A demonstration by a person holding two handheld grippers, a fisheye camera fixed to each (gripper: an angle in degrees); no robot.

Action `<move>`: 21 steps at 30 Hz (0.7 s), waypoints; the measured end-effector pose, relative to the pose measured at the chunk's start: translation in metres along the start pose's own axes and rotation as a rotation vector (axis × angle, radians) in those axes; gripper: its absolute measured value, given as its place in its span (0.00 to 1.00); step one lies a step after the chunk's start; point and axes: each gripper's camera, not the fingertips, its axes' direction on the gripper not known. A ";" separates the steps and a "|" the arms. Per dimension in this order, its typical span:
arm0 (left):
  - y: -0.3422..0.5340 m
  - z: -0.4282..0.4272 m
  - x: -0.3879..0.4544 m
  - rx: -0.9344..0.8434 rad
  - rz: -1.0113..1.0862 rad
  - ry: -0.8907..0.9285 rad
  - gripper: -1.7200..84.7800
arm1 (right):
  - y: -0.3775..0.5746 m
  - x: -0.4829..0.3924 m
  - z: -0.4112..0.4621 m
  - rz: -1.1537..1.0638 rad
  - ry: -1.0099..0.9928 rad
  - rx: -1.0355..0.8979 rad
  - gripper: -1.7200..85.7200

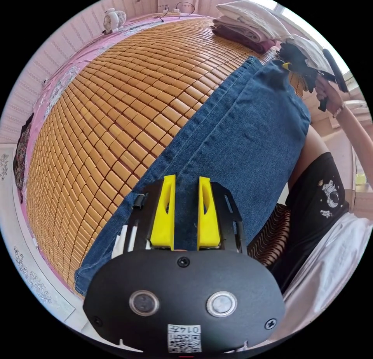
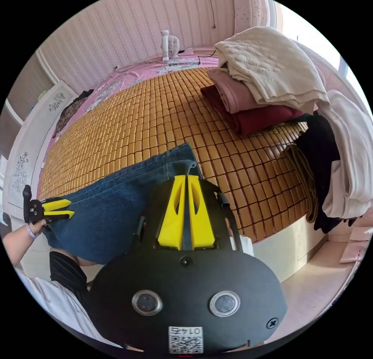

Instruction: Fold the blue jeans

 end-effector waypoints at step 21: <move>0.025 -0.017 0.006 0.192 -0.155 0.032 0.05 | 0.027 0.056 -0.078 0.028 -0.143 0.172 0.09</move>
